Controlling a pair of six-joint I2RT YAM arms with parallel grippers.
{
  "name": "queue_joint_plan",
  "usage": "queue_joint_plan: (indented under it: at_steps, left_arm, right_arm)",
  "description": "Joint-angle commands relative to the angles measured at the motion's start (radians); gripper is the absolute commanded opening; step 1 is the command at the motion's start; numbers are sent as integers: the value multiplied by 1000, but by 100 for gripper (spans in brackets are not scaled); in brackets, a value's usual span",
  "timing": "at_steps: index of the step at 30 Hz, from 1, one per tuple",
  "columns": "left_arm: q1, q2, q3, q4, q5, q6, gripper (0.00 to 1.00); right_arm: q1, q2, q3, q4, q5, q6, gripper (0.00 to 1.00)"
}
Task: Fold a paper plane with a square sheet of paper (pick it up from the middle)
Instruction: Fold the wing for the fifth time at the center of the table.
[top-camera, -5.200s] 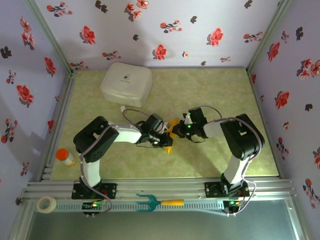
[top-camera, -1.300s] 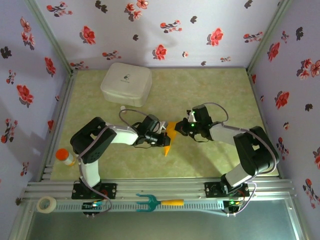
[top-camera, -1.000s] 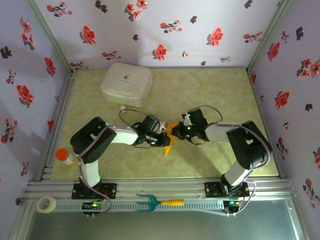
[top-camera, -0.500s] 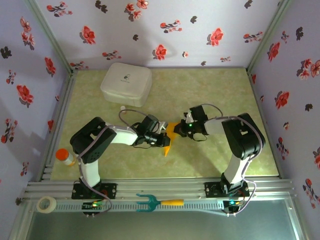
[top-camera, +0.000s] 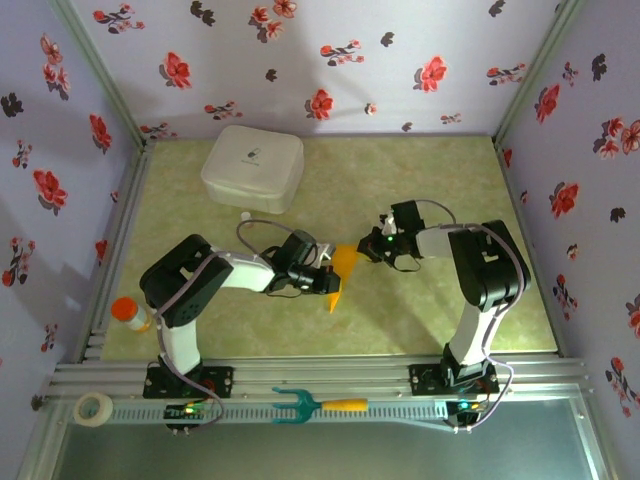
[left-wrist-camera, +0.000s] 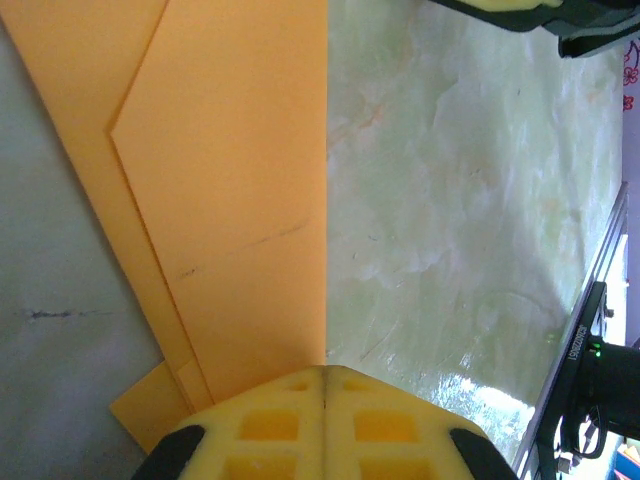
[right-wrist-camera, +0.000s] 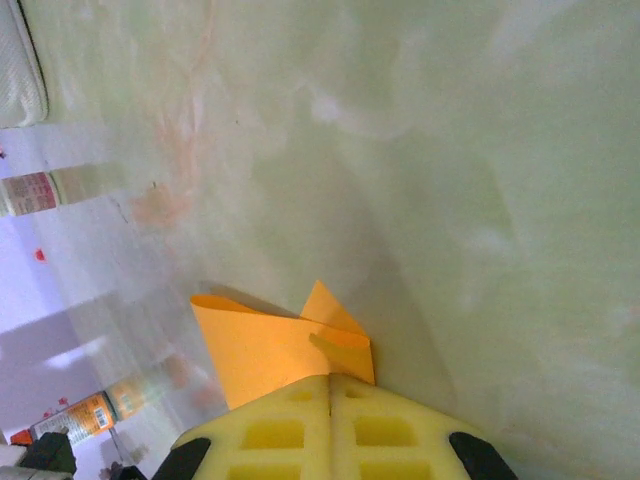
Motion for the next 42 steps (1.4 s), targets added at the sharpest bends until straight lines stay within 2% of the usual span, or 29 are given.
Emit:
queue_joint_plan:
  at_steps: [1, 7, 14, 18, 22, 24, 32, 38, 42]
  left_arm:
    - [-2, 41, -68, -206, -21, 8, 0]
    - [-2, 39, -73, -203, -21, 8, 0]
    - [-2, 39, -72, -203, -20, 12, 0]
    - [-3, 37, -71, -205, -18, 12, 0]
    - [-2, 36, -67, -206, -18, 12, 0]
    - [-3, 36, -63, -206, -18, 12, 0]
    - [-2, 28, -48, -210, -16, 9, 0]
    - [-2, -14, -31, -224, -5, 2, 0]
    - [-3, -83, 14, -265, -2, 1, 0]
  right_arm:
    - [-26, 28, 32, -69, 158, -32, 2]
    - [-26, 20, 87, -159, 218, -54, 2]
    - [-26, -17, 136, -215, 223, -79, 2]
    - [-26, -94, 128, -209, 176, -72, 4]
    - [-6, -154, 67, -105, 78, -27, 4]
    - [22, -151, 40, -53, 22, 2, 4]
    - [99, -59, 16, -6, -10, 6, 2]
    - [101, 23, 18, -90, 80, -37, 0]
    - [101, 24, -2, -125, 129, -46, 0]
